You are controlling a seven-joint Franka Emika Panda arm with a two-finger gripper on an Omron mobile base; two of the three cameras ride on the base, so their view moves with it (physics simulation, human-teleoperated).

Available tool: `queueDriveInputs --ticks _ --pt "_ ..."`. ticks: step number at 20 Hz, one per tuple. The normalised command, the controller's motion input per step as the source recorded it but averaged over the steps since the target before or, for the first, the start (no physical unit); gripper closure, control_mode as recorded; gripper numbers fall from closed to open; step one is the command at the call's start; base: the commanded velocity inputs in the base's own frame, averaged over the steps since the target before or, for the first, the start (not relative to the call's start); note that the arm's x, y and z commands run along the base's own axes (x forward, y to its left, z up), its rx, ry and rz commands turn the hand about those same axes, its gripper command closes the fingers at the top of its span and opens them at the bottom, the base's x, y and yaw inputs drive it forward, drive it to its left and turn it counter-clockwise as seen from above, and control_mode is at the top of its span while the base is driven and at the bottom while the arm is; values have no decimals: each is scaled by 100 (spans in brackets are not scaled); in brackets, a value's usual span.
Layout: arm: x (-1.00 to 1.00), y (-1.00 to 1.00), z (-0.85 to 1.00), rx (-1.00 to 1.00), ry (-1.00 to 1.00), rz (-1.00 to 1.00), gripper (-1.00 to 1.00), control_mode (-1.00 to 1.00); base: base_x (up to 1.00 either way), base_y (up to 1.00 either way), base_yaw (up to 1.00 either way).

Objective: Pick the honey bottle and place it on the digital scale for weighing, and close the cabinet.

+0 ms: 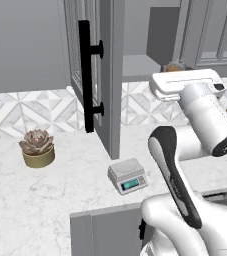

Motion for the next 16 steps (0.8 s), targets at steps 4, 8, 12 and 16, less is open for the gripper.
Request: queueDriveInputs --ticks 4,8,12,16 --pt "-90 -70 -31 -1 11 20 100 -100 0 0 0" --pt "-56 -59 -54 -3 18 25 100 -100 0 0 0" --pt "-19 -55 -74 -4 24 30 100 -100 0 0 0" --pt "-6 -29 -93 -12 16 26 100 -100 0 0 0"
